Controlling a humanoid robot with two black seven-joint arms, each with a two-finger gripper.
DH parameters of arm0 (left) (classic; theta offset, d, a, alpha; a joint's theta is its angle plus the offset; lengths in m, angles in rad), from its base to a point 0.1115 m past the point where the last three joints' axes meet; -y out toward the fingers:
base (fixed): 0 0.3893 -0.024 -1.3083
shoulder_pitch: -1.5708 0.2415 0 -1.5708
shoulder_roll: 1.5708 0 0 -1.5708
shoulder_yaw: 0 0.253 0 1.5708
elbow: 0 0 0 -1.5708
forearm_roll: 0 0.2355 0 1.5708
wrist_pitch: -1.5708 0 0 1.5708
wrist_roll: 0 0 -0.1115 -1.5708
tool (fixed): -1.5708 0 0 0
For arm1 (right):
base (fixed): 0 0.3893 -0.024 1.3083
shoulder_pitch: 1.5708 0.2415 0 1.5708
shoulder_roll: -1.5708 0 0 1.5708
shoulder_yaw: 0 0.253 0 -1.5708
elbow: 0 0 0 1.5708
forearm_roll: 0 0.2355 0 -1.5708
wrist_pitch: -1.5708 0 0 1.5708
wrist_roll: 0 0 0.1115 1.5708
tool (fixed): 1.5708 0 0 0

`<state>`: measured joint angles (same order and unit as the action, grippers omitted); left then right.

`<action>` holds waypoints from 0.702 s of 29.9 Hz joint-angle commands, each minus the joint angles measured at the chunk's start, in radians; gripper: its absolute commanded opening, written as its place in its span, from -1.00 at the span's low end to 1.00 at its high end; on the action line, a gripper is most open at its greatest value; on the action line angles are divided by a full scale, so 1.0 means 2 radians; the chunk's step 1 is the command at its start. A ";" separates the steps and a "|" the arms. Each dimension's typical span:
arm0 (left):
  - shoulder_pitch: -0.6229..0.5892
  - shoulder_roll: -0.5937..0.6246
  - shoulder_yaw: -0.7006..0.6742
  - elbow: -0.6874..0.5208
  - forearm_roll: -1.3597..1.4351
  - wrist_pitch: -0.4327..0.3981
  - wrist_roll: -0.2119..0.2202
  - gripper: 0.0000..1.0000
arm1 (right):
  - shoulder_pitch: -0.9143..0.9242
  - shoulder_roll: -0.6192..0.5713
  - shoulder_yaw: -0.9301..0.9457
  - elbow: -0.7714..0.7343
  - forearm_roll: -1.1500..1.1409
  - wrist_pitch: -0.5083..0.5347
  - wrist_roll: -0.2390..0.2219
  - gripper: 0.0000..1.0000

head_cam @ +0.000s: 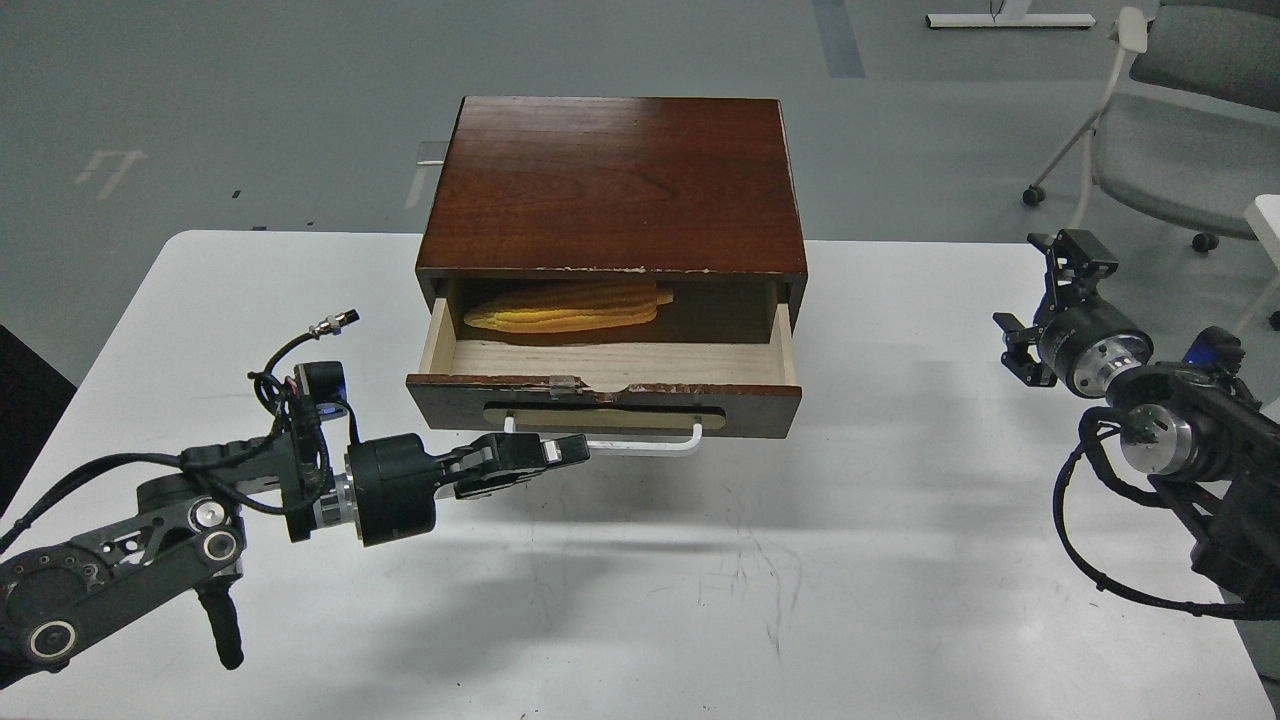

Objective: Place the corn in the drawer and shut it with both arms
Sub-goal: 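Push the drawer into the cabinet with the left gripper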

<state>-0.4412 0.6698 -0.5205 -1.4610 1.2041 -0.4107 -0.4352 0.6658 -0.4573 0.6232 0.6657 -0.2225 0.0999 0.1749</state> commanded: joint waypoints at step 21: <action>0.000 0.014 0.004 0.004 -0.013 -0.035 -0.015 -0.92 | 0.001 -0.001 -0.017 0.000 0.000 0.000 0.002 1.00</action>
<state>-0.4417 0.7084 -0.5126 -1.4793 1.1764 -0.4812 -0.4725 0.6674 -0.4571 0.5903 0.6658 -0.2226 0.0999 0.1794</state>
